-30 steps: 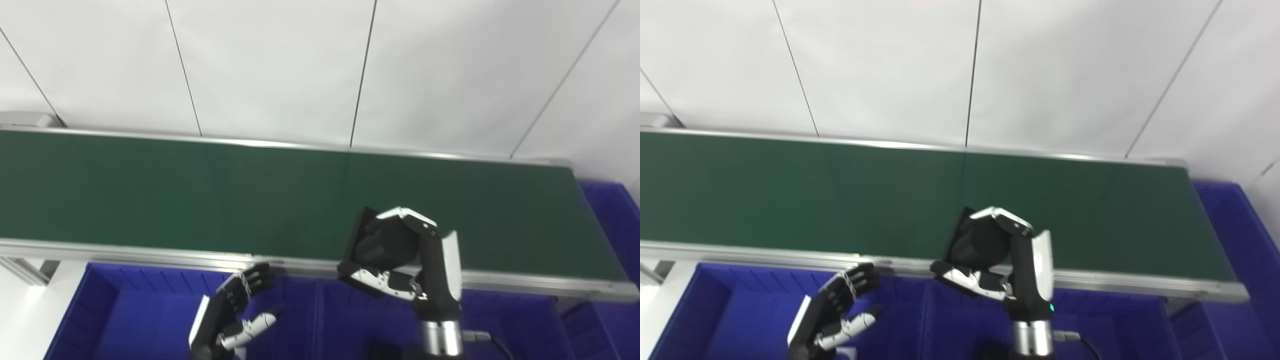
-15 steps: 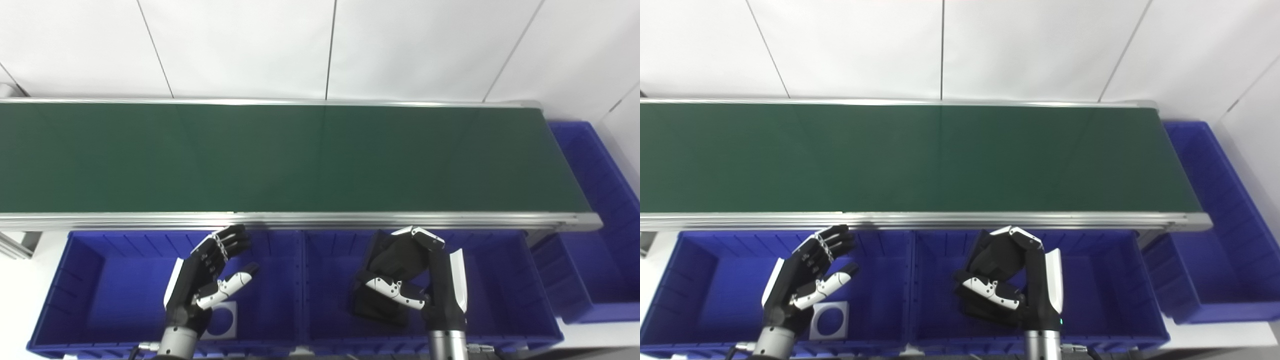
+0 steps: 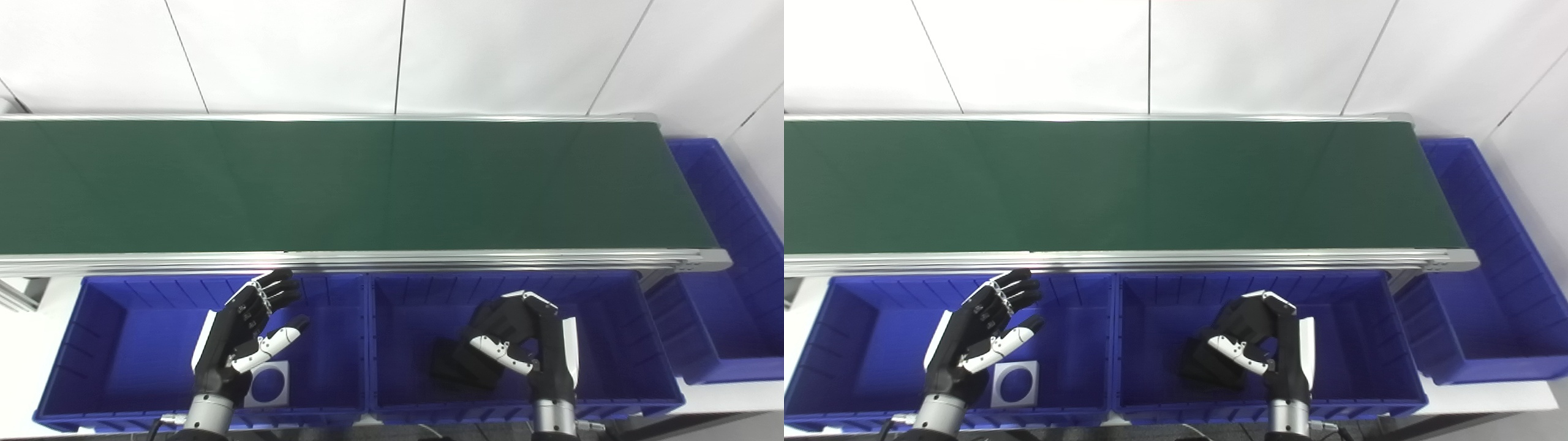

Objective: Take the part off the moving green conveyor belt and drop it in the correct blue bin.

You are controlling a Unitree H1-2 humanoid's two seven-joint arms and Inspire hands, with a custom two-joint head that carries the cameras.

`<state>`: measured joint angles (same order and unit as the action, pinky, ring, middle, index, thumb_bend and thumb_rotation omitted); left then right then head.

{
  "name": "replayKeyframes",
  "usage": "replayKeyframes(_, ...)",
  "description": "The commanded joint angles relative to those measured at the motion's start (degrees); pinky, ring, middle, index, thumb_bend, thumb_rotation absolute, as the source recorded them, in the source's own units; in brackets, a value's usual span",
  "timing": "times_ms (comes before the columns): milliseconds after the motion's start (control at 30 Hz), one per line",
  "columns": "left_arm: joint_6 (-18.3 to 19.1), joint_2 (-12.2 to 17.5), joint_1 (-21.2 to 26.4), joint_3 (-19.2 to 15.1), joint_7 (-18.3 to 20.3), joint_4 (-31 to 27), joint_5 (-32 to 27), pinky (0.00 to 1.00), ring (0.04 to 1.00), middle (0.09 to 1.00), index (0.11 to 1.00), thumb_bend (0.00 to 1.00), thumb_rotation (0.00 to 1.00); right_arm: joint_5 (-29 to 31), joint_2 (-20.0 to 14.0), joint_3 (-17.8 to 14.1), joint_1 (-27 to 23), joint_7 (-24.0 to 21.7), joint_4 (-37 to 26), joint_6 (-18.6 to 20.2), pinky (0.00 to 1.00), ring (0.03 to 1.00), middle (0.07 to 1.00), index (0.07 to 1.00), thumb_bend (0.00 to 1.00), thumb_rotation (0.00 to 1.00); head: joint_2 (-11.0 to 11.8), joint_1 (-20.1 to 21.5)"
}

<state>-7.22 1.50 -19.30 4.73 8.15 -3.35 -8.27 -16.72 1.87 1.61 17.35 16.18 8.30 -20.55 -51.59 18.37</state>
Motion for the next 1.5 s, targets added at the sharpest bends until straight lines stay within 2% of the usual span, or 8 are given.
replayKeyframes(0,-0.5,0.2,0.3,-0.3,0.5,-1.8,-0.7,0.79,0.692,0.707,0.726,0.56,0.00,-0.4,1.3,-0.9,-1.0,2.3,-0.5,-1.5,0.10,0.444,0.116,0.126,0.51,0.00,0.2,0.1)
replayKeyframes(200,-0.7,0.2,0.3,-0.3,0.7,-1.6,-1.0,0.80,0.697,0.708,0.723,0.56,0.00,-3.7,0.7,-5.1,-2.5,8.6,2.4,-2.8,0.05,0.444,0.112,0.120,0.51,0.00,0.3,0.8)
replayKeyframes(333,-0.2,0.0,0.1,-0.1,0.7,-1.7,-1.1,0.80,0.692,0.705,0.725,0.55,0.00,-2.3,0.7,-6.9,-2.1,8.4,1.0,-0.8,0.06,0.111,0.135,0.153,0.61,0.00,0.4,0.4)
replayKeyframes(533,-0.3,-0.2,0.2,0.0,0.6,-1.5,-1.0,0.79,0.690,0.703,0.723,0.56,0.00,-4.7,-1.8,-4.0,-0.1,2.4,-2.5,5.2,0.44,0.546,0.619,0.486,0.53,0.11,0.6,0.0)
replayKeyframes(700,-0.6,-0.2,0.2,0.0,0.7,-1.1,-1.0,0.81,0.703,0.709,0.726,0.55,0.00,-7.1,-3.4,-0.4,1.6,-1.0,-5.6,7.1,0.84,0.941,0.972,0.975,0.91,0.39,0.8,-0.2)
replayKeyframes(800,-0.9,-0.5,0.2,0.0,0.5,-1.0,-0.6,0.80,0.699,0.705,0.722,0.55,0.00,-5.5,-4.4,1.3,2.2,-4.2,-7.5,7.3,0.92,0.992,0.997,0.997,0.92,0.41,0.8,-0.3)
replayKeyframes(900,-0.8,-0.7,0.1,0.2,0.4,-0.9,-0.4,0.80,0.697,0.701,0.719,0.56,0.00,-4.0,-5.1,2.4,2.7,-6.8,-9.0,8.0,0.75,0.926,1.000,1.000,0.94,0.41,1.1,-1.3)
replayKeyframes(1467,-4.1,-2.5,0.1,1.1,-0.1,2.6,2.0,0.80,0.697,0.702,0.721,0.60,0.00,-4.2,-5.7,7.5,-0.6,-8.7,-10.8,0.9,1.00,1.000,1.000,1.000,0.85,0.27,5.1,-8.7)
